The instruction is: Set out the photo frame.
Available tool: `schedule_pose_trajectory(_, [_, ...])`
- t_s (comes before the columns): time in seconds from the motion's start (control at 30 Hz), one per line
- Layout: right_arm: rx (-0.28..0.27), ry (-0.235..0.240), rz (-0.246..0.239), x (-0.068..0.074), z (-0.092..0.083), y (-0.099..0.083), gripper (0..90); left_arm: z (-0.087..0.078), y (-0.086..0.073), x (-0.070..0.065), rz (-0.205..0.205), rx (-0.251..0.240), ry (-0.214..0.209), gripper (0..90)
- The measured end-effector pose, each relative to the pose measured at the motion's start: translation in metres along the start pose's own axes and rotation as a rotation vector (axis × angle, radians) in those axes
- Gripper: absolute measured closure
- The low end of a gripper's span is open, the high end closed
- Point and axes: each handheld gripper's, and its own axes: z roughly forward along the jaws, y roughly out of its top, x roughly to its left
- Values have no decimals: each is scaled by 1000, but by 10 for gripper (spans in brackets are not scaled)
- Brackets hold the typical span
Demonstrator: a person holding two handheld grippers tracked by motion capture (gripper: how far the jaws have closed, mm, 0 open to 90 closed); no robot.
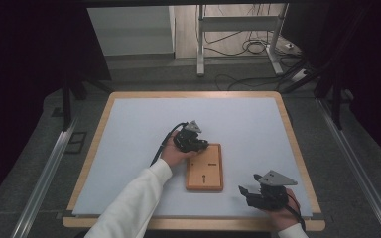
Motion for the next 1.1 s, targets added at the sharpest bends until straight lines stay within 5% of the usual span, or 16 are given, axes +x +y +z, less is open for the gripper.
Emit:
schedule_pose_trajectory(0.23, [-3, -27, -48, 7, 2, 3, 295, 0, 0, 4, -13, -1, -28, 840])
schedule_pose_trajectory(0.57, [-12, -33, -180, 28, 6, 16, 247, 0, 2, 10, -45, 17, -74, 830])
schedule_pose_trajectory(0.77, [15, -38, -290, 49, 22, 24, 218, 0, 2, 14, -68, 17, -100, 829])
schedule_pose_trajectory(1.1, [48, -47, -375, 69, 40, 31, 182, 1, 6, 22, -96, 40, -141, 832])
